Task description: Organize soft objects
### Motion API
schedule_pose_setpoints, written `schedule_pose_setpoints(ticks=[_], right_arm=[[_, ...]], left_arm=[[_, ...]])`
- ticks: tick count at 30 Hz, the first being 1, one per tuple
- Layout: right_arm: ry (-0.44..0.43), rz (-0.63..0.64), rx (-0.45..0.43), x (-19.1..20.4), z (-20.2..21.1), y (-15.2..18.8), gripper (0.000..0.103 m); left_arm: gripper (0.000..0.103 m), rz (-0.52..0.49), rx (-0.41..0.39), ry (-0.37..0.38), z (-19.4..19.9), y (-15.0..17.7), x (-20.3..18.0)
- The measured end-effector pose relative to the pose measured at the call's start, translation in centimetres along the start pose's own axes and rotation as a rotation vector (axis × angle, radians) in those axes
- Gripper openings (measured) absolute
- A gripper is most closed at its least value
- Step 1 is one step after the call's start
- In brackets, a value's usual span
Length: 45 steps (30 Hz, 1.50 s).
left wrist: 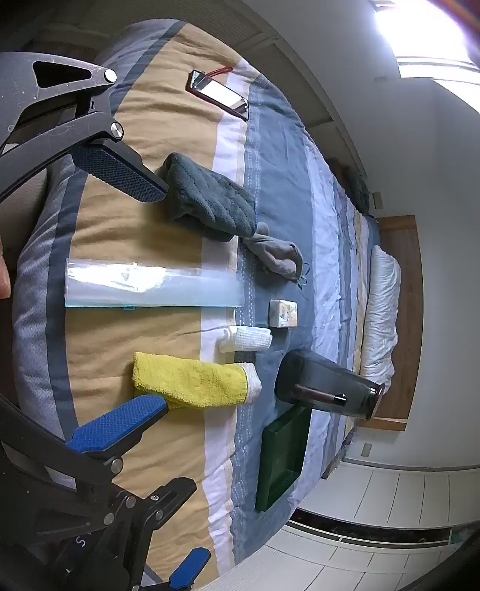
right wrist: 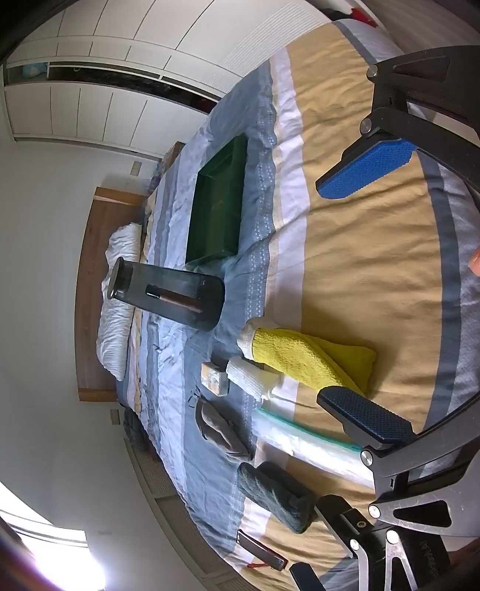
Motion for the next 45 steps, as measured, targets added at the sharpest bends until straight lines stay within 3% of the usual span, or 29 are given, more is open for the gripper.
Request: schedule_pose_setpoints(ticks=[13, 20, 45], right_arm=[[0.01, -0.008, -0.007, -0.4, -0.3, -0.2, 0.103], [0.011, -0.01, -0.013, -0.3, 0.0, -0.3, 0.103], [0.01, -0.012, -0.013, -0.3, 0.0, -0.2, 0.103]], left_arm=[[0.102, 0.016, 0.002, -0.004, -0.6, 0.3, -1.6], [0.102, 0.036, 0.002, 0.001, -0.3, 0.4, 0.1], [0.102, 0.026, 0.032, 0.023, -0.5, 0.2, 0.4]])
Point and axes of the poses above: each gripper's, at about its wrist camera, not at the fingertips, and z roughly against the way its jaws point, x to its left, y to its underside, the point moved 6 cm from there along -z, roughly the way its jaws point, and after that the axes turned 15 degrees about -x, right-handed, at the moved point
